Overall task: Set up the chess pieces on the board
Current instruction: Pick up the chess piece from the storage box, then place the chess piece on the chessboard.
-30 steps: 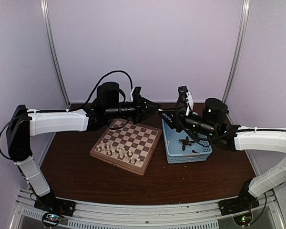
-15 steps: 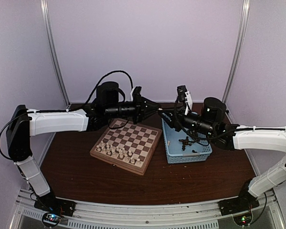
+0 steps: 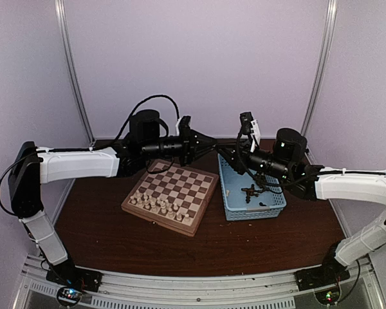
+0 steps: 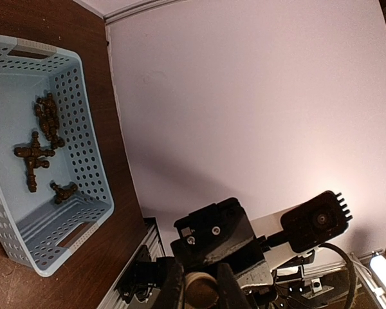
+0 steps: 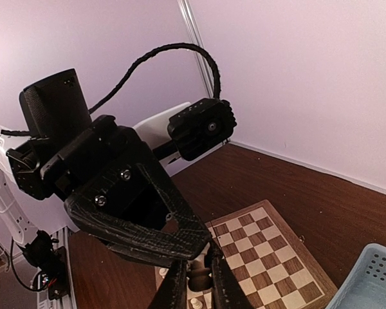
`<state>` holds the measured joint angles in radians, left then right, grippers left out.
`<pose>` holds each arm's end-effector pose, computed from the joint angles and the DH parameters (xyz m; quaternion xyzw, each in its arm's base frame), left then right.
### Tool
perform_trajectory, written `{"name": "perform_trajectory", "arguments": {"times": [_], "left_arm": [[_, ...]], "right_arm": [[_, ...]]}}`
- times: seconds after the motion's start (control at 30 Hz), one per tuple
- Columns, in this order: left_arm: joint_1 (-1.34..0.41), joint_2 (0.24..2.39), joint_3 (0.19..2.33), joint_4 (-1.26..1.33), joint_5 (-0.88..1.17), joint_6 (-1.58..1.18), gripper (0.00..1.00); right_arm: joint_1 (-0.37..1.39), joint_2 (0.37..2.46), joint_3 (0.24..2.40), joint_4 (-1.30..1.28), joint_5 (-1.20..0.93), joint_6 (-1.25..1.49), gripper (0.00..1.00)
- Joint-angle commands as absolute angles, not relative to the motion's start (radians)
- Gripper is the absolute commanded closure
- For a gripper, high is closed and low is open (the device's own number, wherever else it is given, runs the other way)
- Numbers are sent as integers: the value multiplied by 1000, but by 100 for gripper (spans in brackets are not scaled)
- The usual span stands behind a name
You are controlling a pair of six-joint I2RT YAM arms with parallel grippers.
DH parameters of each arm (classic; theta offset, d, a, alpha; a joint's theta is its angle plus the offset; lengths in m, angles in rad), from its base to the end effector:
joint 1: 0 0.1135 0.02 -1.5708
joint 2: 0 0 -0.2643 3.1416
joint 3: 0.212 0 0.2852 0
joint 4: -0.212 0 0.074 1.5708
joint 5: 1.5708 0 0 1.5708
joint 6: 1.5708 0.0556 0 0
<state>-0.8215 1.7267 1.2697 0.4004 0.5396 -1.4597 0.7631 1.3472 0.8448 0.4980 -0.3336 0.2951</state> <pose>0.2919 -0.3557 0.2985 -0.0459 0.7226 -0.6824 0.1000 0.2484 0.2628 0.2890 -0.2760 0.6526 0.4528 0.5412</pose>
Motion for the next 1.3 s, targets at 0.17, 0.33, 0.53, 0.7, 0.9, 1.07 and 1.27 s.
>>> {"name": "perform_trajectory", "arguments": {"times": [0.17,0.33,0.53,0.7,0.9,1.07,1.27], "left_arm": [[-819,1708,1258,476,558,-1475,91],[-817,1695,1253,466,553,-1444,73],[-768,1589,1233,232,501,-1245,54],[-714,1441,1229,-109,340,-975,46],[-692,1301,1224,-358,81,-712,40],[-692,1220,1180,-389,17,-534,37],[-692,1173,1153,-433,-62,-469,34]], "right_arm": [[753,1359,879,520,-376,300,100],[746,1343,873,493,-365,298,100],[737,1326,918,293,-355,281,100],[736,1387,1061,-31,-370,225,100],[739,1594,1358,-494,-405,142,100],[755,1728,1524,-647,-397,169,100],[807,1928,1763,-846,-371,157,100]]}}
